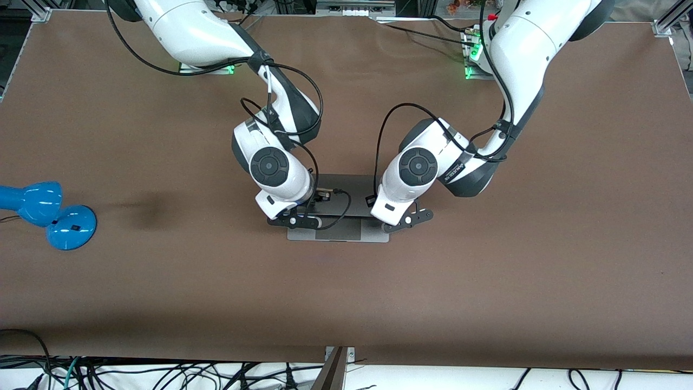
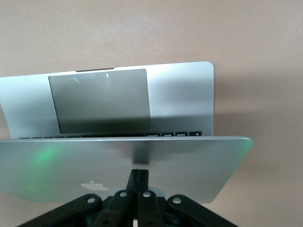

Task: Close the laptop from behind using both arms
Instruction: 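Press the lowered screen flat onto the keyboard with both grippers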

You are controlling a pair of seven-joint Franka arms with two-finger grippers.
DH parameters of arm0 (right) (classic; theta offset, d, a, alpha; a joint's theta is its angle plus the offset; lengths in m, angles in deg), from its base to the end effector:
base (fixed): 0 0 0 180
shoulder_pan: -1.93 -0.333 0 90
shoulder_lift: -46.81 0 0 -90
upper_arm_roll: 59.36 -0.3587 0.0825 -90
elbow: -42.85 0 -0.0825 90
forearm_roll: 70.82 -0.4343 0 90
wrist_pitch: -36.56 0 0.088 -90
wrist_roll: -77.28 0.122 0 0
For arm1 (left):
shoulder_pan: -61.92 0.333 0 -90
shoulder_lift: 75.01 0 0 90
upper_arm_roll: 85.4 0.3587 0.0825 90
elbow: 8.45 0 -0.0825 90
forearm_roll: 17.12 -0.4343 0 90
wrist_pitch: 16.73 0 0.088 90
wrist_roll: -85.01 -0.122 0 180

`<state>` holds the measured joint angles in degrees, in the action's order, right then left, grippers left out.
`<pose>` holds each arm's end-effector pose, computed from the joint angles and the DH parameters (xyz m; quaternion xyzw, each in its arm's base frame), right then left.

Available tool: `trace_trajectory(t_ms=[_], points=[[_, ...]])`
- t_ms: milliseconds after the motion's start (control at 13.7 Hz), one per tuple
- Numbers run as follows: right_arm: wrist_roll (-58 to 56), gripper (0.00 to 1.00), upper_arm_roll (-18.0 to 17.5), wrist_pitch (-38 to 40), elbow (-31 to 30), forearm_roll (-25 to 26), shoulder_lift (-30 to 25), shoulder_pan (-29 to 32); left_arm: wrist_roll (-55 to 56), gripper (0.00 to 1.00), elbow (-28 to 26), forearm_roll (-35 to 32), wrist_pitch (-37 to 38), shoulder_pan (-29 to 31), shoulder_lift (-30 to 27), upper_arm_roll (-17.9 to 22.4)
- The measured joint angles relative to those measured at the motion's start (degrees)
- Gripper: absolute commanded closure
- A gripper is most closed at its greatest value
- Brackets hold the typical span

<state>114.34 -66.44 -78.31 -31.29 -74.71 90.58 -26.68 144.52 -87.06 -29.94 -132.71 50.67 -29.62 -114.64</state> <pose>0.6699 0.4586 0.2819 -0.9961 0.0429 0.0629 0.0449 0.6670 -0.4352 0.2723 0.9812 0.1742 -0.0745 0.0357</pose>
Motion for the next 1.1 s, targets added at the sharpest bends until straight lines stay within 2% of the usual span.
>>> trace_trajectory(t_ms=[584,1096], points=[[-1.4,1.0,0.6,-3.8,0.0,0.2,2.1,0.0,0.0,1.0,2.8,-1.0,0.0,-0.4,3.3,0.4],[-2.6,1.0,1.6,-6.4,0.0,0.8,3.8,-0.1,0.0,1.0,6.0,-1.0,-0.1,-3.5,6.2,3.7]])
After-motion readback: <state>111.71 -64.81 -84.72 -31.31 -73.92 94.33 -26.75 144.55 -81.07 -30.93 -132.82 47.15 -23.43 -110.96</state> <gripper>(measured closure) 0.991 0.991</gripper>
